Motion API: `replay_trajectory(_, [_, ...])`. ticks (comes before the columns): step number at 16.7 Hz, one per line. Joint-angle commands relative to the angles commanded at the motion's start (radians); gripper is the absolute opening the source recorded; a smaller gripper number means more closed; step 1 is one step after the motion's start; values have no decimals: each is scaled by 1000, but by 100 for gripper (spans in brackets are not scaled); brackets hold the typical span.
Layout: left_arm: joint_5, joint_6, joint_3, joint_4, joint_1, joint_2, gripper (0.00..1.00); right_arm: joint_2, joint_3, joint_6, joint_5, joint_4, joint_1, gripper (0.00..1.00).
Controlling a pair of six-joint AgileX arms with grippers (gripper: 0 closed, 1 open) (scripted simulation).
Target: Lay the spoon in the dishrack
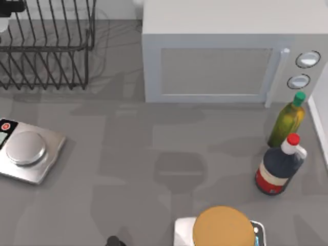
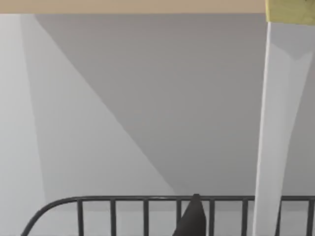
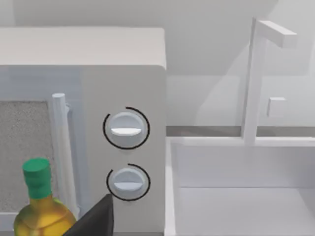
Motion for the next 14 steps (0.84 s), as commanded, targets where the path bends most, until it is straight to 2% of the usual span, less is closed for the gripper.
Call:
replay_trajectory(8, [0, 0, 0, 0, 0, 0, 98, 0, 0, 0, 0, 0, 0, 100])
replay_trajectory(14, [0, 0, 0, 0, 0, 0, 100, 0, 0, 0, 0, 0, 0, 100])
